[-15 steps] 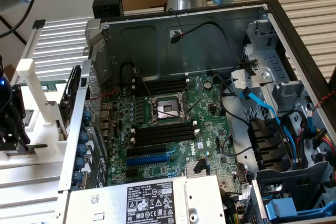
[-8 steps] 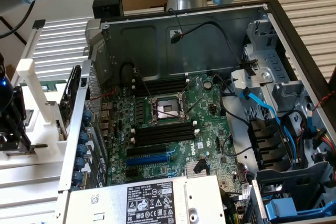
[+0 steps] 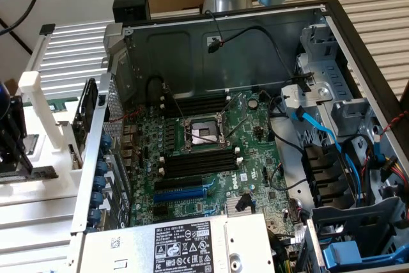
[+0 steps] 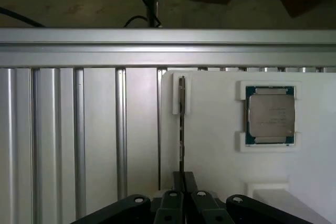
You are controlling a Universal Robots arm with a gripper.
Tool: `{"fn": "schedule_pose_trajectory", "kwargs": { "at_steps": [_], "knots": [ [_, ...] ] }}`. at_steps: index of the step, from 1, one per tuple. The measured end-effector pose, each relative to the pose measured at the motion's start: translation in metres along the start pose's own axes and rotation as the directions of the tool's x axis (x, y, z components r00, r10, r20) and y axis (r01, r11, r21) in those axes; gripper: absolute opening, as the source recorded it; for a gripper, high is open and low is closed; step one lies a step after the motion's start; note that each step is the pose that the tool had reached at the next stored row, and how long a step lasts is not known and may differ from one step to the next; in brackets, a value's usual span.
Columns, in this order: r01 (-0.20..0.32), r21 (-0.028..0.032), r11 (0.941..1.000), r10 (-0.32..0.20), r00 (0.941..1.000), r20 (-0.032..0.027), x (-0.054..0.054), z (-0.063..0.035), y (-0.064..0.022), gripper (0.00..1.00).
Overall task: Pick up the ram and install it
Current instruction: 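Pick up the ram and move it above insertion slot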
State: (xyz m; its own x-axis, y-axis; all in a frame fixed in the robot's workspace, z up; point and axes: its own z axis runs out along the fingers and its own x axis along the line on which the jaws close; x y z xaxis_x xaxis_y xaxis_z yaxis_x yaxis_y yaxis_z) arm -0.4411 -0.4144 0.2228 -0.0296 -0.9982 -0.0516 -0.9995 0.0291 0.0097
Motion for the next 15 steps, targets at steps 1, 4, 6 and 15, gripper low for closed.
{"fn": "schedule_pose_trajectory", "kwargs": {
  "at_steps": [1, 4, 6, 15],
  "knots": [
    [0.000, 0.0000, 1.0000, 0.000, 1.0000, -0.0003, 0.000, -0.0041, 0.0000, 0.12],
    [-0.001, 0.0001, 1.0000, 0.001, 1.0000, -0.0014, -0.001, -0.0169, 0.0002, 0.12],
    [-0.002, 0.0002, 1.0000, 0.002, 1.0000, -0.0026, -0.002, -0.0291, 0.0003, 0.12],
    [-0.002, 0.0001, 1.0000, 0.002, 1.0000, -0.0031, -0.004, -0.0838, 0.0008, 0.12]
  ]
}}
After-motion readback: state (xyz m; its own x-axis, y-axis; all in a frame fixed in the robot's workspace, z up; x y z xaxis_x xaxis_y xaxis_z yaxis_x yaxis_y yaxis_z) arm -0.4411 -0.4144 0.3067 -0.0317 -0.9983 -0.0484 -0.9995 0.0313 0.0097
